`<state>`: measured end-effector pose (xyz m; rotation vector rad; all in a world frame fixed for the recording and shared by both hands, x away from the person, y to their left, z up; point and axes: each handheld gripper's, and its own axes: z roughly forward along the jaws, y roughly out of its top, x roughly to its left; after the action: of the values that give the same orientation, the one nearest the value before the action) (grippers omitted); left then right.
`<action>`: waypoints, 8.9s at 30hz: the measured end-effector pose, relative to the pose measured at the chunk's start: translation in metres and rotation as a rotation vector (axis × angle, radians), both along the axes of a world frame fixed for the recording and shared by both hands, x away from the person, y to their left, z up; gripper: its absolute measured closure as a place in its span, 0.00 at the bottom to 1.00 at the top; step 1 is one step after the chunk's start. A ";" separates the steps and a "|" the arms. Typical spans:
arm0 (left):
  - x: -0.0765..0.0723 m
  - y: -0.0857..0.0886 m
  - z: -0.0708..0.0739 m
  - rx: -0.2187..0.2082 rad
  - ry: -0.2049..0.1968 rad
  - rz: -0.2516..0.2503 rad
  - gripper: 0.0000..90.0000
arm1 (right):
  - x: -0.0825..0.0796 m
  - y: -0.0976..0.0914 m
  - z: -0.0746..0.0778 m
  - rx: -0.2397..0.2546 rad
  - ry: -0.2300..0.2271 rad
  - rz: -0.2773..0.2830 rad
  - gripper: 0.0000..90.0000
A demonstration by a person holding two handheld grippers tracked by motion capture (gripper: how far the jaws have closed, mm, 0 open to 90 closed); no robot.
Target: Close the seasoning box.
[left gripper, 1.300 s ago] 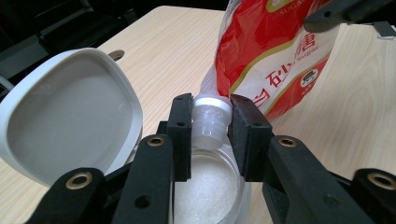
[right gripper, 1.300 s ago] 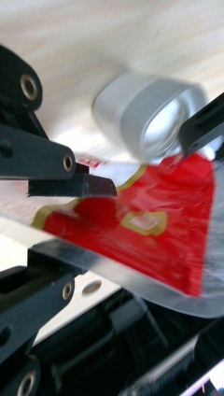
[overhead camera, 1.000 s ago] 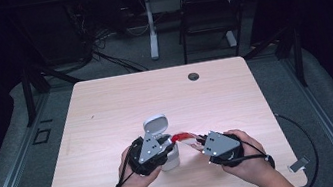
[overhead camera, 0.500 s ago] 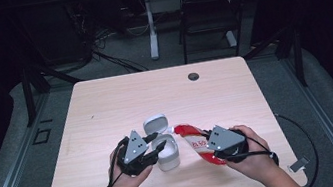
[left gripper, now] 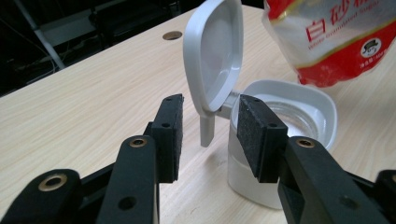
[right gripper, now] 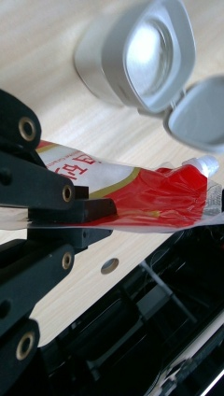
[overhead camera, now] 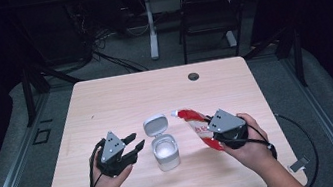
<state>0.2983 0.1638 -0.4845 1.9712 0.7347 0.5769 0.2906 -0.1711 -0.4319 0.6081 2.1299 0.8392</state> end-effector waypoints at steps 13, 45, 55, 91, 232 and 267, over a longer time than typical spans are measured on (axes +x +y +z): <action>0.003 0.002 -0.006 -0.007 0.015 0.010 0.68 | 0.024 0.002 -0.011 0.083 -0.007 -0.092 1.00; 0.001 0.006 -0.011 -0.006 0.028 0.027 0.67 | -0.018 -0.065 -0.055 0.260 0.046 -0.086 0.87; 0.002 0.005 -0.012 -0.007 0.033 0.030 0.66 | -0.020 -0.068 -0.060 0.298 0.061 -0.097 0.79; 0.004 0.010 -0.014 -0.025 0.061 0.036 0.65 | -0.052 -0.078 -0.071 0.342 0.111 -0.119 0.66; -0.002 0.042 -0.017 -0.050 0.144 0.086 0.55 | -0.066 -0.037 -0.104 0.324 0.237 -0.016 0.70; 0.000 0.064 -0.069 -0.033 0.242 0.117 0.51 | -0.059 -0.038 -0.114 0.294 0.269 -0.033 0.64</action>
<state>0.2984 0.2279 -0.5533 1.9973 1.0081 0.3955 0.2320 -0.2087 -0.5460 0.9513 2.2430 1.1158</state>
